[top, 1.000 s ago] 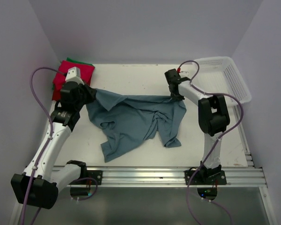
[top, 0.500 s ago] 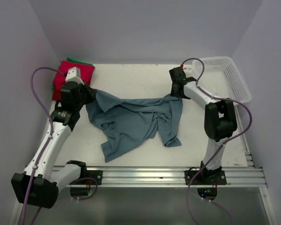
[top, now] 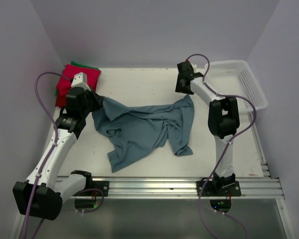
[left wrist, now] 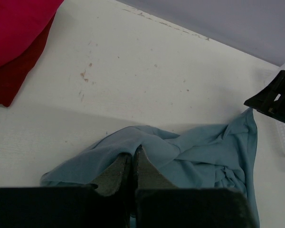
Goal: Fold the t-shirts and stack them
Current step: Flatten the tshirt out
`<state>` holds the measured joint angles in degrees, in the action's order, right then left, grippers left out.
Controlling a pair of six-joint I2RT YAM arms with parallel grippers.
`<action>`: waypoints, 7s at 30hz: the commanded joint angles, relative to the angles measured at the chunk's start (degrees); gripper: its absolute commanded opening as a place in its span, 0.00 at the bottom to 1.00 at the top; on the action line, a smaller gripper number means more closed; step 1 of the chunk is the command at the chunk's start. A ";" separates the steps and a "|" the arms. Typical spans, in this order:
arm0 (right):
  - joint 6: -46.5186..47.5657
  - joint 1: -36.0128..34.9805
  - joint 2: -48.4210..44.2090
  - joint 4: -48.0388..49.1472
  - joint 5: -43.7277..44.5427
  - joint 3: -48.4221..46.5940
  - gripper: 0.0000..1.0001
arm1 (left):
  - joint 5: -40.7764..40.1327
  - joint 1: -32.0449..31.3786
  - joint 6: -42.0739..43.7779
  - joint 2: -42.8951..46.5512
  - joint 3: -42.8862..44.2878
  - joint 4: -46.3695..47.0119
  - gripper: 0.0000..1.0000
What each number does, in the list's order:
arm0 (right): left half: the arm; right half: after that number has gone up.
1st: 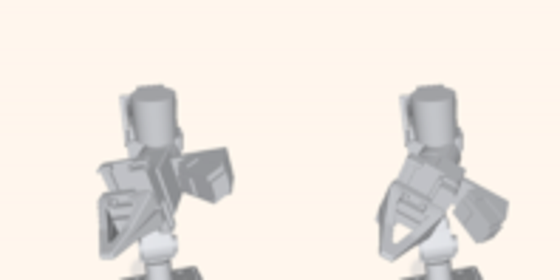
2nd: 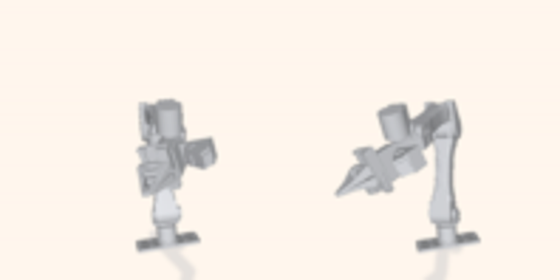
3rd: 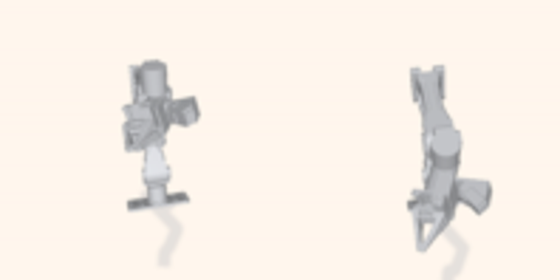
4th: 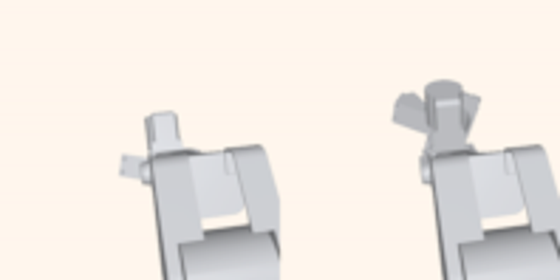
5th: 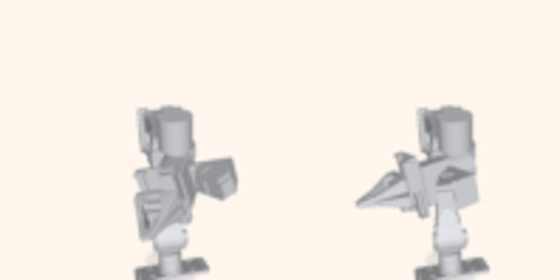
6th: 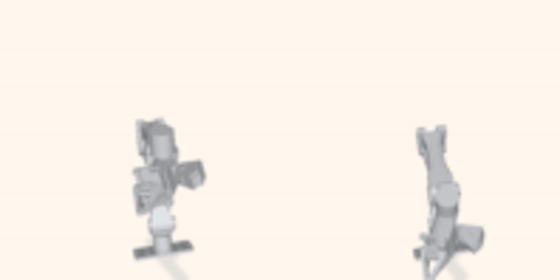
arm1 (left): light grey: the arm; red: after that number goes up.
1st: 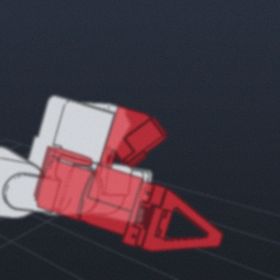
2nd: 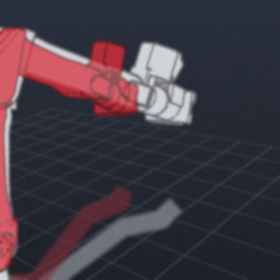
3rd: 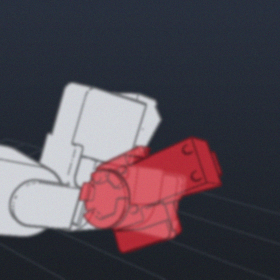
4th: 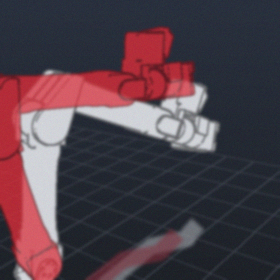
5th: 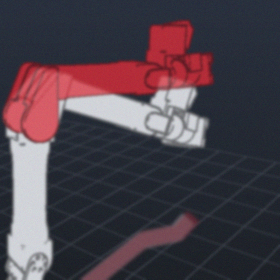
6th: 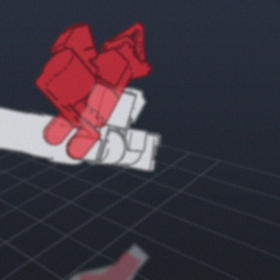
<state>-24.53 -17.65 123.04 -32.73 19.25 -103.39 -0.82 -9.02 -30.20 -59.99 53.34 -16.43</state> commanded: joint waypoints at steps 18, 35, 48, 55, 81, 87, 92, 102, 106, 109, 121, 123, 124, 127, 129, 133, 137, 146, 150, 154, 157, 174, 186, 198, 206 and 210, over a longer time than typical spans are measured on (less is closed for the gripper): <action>0.37 3.76 4.93 -3.74 -0.26 -3.13 0.20 | 0.56 0.58 1.19 0.04 0.18 2.01 0.00; -0.34 4.38 6.16 -2.78 -0.70 -1.11 0.00 | 0.47 0.75 0.93 0.31 0.01 2.36 0.00; -0.78 4.38 2.64 1.17 -3.51 5.48 0.00 | -0.85 8.75 -7.60 -20.60 1.85 19.49 0.00; -0.78 4.47 2.38 1.79 -4.22 6.71 0.00 | 5.55 13.14 -8.39 -34.57 5.64 23.98 0.00; 0.72 4.47 5.36 1.62 -5.27 5.92 0.00 | 39.40 14.73 -34.47 -64.90 17.49 80.56 0.44; 0.80 4.47 5.89 1.44 -5.27 5.40 0.00 | 38.71 14.73 -38.54 -63.68 19.07 83.05 0.88; 1.07 4.38 6.68 1.44 -5.62 5.22 0.00 | 40.36 14.73 -56.65 -69.53 25.03 98.97 1.00; 1.33 4.29 7.03 1.44 -5.97 5.22 0.00 | 36.25 14.82 -73.58 -72.64 32.24 116.43 1.00; 1.42 4.38 6.77 1.44 -6.06 5.40 0.00 | 34.22 15.87 -78.17 -74.57 44.01 114.26 1.00; 1.42 4.38 6.68 1.53 -6.15 5.40 0.00 | 30.98 17.10 -80.28 -75.54 51.59 111.26 1.00; 1.59 4.38 6.77 1.53 -6.76 5.31 0.00 | 34.87 16.41 -8.19 -48.75 42.28 33.72 1.00; 1.51 4.38 6.86 1.79 -6.85 5.31 0.00 | 31.77 12.99 -1.99 -49.52 44.47 21.41 1.00; 1.59 4.38 6.95 1.79 -7.11 5.22 0.00 | 30.89 12.62 -0.41 -50.31 44.74 18.65 1.00; 1.42 4.29 7.21 1.70 -7.03 5.31 0.00 | 26.93 11.04 0.31 -53.30 43.61 13.00 1.00; 1.42 4.38 7.30 1.71 -7.20 5.40 0.00 | 22.47 9.55 1.01 -55.06 42.64 11.25 0.99; 1.42 4.29 7.12 1.79 -7.03 5.75 0.00 | 16.92 7.70 -0.21 -59.62 45.00 5.28 0.96; 1.42 4.38 7.39 1.71 -6.94 5.92 0.00 | 11.38 7.61 -2.76 -62.87 44.83 4.03 0.93; 1.42 4.29 7.74 1.70 -6.68 6.01 0.00 | 8.99 7.52 -8.65 -66.83 43.78 8.24 0.90; 1.51 4.29 8.26 1.44 -6.59 5.92 0.00 | 11.62 7.52 -12.07 -69.29 44.21 10.88 0.90; 1.51 4.29 8.44 1.27 -6.68 5.75 0.00 | 12.51 7.52 -14.27 -71.93 45.18 12.12 0.89; 1.59 4.29 8.79 1.27 -6.68 5.57 0.00 | 13.12 7.52 -15.86 -73.60 45.80 13.26 0.89; 1.68 4.29 10.37 0.65 -6.68 3.82 0.00 | 19.01 7.70 -25.00 -72.38 42.37 24.68 0.88; 1.68 4.38 10.99 0.12 -6.85 2.94 0.00 | 22.35 7.87 -30.18 -76.85 45.36 31.63 0.86; 1.77 4.29 11.17 0.04 -7.29 2.85 0.00 | 22.44 7.87 -32.64 -80.81 45.89 36.28 0.73; 1.68 4.38 11.25 0.04 -7.38 3.02 0.00 | 23.06 8.14 -31.95 -79.50 44.13 39.89 0.28; 1.77 4.38 11.17 0.12 -7.38 3.02 0.00 | 23.06 8.93 -30.19 -76.61 41.33 40.42 0.03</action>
<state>-22.98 -13.17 129.75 -29.93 14.81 -101.56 21.69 -1.15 -62.06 -140.14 96.62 20.36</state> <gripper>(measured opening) 0.019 0.067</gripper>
